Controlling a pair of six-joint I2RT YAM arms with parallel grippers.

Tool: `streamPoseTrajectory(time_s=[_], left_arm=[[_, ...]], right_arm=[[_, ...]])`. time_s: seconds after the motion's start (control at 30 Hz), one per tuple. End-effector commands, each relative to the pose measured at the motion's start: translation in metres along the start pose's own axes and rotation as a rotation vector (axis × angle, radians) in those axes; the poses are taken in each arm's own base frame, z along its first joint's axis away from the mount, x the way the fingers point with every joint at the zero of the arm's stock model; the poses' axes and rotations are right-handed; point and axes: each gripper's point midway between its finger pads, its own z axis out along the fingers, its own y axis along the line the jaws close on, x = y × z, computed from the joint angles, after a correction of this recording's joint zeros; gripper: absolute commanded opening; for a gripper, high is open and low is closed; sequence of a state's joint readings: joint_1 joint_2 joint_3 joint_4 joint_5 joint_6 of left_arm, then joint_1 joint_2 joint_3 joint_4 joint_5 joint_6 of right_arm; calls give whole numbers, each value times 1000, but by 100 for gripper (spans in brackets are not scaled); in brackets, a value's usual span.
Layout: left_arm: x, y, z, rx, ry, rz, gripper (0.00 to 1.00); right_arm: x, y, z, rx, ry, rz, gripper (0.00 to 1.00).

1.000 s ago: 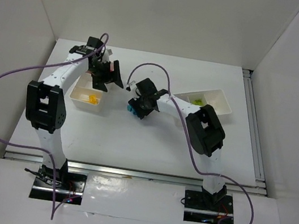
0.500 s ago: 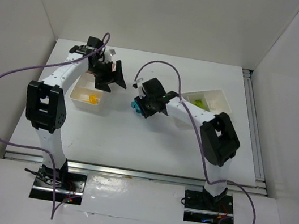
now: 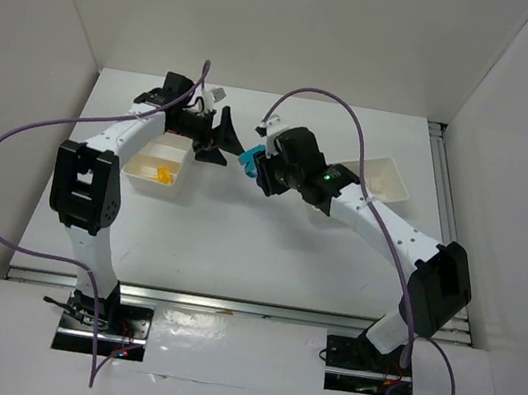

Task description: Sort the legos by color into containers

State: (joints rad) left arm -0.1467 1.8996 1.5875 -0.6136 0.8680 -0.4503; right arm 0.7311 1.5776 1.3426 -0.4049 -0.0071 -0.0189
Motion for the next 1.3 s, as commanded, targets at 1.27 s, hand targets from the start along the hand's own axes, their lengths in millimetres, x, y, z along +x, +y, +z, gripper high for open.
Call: streamPoseTrajectory(time_s=[1.27], left_arm=[[10, -68, 7, 245, 45, 122, 90]], right_arm=[[0, 5, -2, 3, -5, 21, 2]])
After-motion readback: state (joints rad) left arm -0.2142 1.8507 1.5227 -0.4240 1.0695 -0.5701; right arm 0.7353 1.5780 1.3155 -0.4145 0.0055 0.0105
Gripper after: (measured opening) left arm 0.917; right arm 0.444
